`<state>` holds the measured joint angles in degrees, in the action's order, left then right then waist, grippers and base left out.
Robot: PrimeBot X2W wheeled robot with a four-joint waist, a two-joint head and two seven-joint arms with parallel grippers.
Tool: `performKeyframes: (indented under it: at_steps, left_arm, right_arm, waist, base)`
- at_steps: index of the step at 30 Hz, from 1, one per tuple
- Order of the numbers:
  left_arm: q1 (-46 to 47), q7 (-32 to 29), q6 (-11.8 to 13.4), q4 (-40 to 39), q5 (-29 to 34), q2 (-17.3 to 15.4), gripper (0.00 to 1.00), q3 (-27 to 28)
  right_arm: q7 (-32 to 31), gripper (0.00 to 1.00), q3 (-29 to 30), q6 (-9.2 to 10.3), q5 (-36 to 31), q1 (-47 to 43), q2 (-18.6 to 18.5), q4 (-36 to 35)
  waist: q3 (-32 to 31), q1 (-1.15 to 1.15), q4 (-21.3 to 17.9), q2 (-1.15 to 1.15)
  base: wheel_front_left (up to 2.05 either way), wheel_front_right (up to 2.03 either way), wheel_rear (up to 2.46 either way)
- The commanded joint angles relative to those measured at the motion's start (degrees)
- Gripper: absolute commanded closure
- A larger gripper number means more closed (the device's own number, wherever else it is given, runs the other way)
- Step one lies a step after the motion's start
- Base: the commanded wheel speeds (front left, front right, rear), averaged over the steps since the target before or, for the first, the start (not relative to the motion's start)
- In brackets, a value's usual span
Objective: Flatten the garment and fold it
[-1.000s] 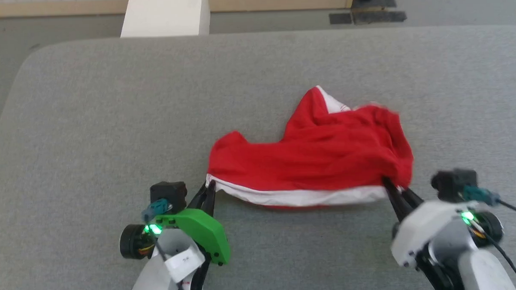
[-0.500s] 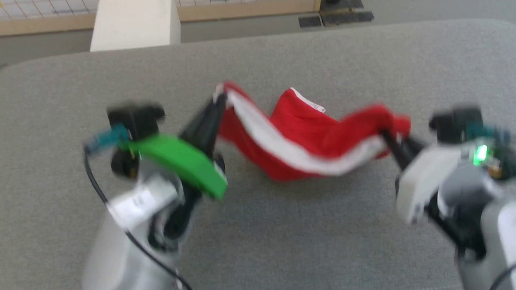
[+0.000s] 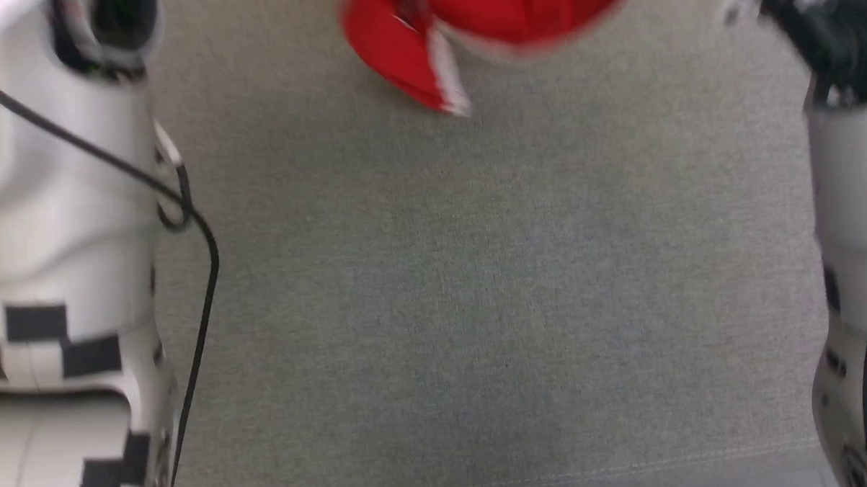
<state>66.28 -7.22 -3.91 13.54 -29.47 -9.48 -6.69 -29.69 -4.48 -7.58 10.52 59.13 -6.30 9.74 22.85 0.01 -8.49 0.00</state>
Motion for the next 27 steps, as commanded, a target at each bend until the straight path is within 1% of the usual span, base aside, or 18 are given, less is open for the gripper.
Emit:
performKeyframes:
  at_steps: [1, 4, 6, 9, 11, 15, 20, 22, 27]
  left_arm:
    - [2.84, 2.02, 0.24, 1.12, 0.95, -0.17, 1.0, 0.3]
    - [8.4, 7.72, -0.06, 3.3, 2.19, -0.44, 1.0, 1.16]
    - [10.35, 10.51, -0.52, 4.52, 2.73, -0.77, 1.0, 1.21]
    - [10.67, 12.86, -1.18, 5.94, 2.48, -0.99, 1.0, 1.18]
    - [8.93, 13.16, -1.68, 6.7, 2.62, -1.68, 1.0, 0.45]
    - [0.65, 11.74, -2.43, 6.77, 3.46, -4.26, 1.0, -2.04]
    - [-16.1, 8.53, -2.32, 4.78, 1.44, -6.52, 1.0, -2.5]
    - [-23.27, 6.92, -1.35, 3.27, 0.37, -6.8, 1.0, -2.25]
    - [-40.04, 1.92, 1.6, -1.54, -4.24, -6.07, 1.0, -0.8]
  right_arm:
    - [2.46, 1.0, 0.41, 0.09, -1.37, 2.67, 0.51, 1.0]
    - [8.71, 1.0, 1.45, 0.09, -3.98, 7.74, 1.51, 3.9]
    - [11.9, 1.0, 1.64, 0.09, -4.86, 9.47, 1.95, 6.03]
    - [14.92, 1.0, 1.36, 0.09, -5.18, 9.6, 2.37, 8.82]
    - [15.84, 1.0, 0.65, 0.09, -4.49, 8.04, 2.59, 10.73]
    - [15.19, 1.0, -1.76, 0.09, -1.2, 1.84, 2.88, 13.98]
    - [11.16, 1.0, -5.1, 0.09, 3.96, -9.5, 2.44, 14.51]
    - [9.62, 1.0, -6.17, 0.09, 5.09, -14.17, 1.63, 13.41]
    - [6.1, 1.0, -7.31, 0.09, 6.78, -25.99, 0.04, 8.4]
  waist:
    - [6.39, -0.01, -1.53, 0.0]
    - [7.78, -0.01, -1.7, 0.0]
    - [7.97, -0.01, -1.63, 0.0]
    - [7.79, -0.01, -1.2, 0.0]
    - [7.24, -0.01, -0.78, 0.0]
    - [5.28, -0.01, 0.06, 0.0]
    - [1.69, -0.01, 1.27, 0.0]
    - [0.05, -0.01, 1.79, 0.0]
    - [-3.85, -0.01, 3.35, 0.0]
  base:
    - [0.0, 0.0, 0.0]
    - [0.0, 0.0, 0.0]
    - [0.0, 0.0, 0.0]
    - [0.0, 0.0, 0.0]
    - [0.0, 0.0, 0.0]
    - [0.0, 0.0, 0.0]
    - [0.0, 0.0, 0.0]
    - [0.0, 0.0, 0.0]
    - [0.0, 0.0, 0.0]
